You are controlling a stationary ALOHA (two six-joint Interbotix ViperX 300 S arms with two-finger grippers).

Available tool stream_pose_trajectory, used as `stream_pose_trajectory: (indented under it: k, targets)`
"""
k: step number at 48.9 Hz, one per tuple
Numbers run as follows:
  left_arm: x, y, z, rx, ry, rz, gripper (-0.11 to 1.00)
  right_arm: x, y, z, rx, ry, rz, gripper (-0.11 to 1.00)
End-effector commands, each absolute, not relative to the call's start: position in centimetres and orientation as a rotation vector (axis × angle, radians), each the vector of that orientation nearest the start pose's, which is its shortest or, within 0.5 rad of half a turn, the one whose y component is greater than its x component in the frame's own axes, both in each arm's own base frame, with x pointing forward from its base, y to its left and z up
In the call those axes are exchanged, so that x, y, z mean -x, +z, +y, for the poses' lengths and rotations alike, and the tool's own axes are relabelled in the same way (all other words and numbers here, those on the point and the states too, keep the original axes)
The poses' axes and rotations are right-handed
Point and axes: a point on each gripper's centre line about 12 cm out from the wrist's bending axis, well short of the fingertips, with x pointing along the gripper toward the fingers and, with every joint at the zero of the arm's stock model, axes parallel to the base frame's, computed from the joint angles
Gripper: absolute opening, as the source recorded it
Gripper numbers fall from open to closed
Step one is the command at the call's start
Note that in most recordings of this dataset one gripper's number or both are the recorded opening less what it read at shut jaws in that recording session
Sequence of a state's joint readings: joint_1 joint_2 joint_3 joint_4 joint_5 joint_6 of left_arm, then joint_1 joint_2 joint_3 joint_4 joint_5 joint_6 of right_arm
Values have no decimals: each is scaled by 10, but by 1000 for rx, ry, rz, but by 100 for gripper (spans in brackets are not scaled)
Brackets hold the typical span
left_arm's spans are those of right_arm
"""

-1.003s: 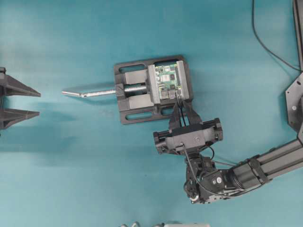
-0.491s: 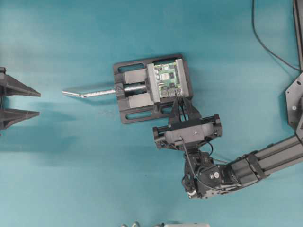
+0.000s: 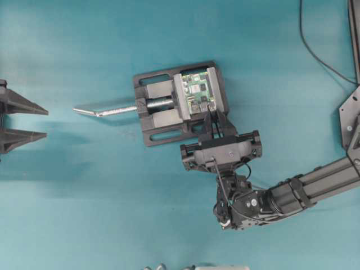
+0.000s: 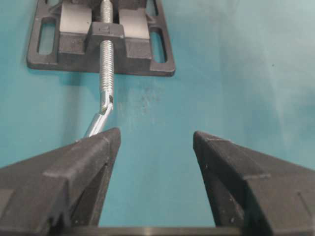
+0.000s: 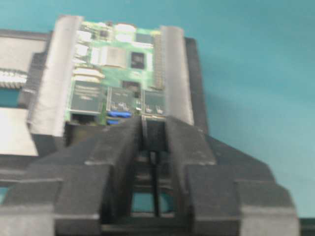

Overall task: Insert the USB into the fixed PCB.
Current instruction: 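Push the USB plug forward into the port with the right gripper, then open the right gripper and pull it back from the plug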

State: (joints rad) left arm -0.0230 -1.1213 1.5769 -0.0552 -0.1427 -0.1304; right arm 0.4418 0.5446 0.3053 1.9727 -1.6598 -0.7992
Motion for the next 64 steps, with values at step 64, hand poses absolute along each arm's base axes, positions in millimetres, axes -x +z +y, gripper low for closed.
stream_pose_trajectory:
  k: [64]
  targets:
    - [-140,147,-2,189,13,301,78,-363,120,93,-152,-1379,262,21]
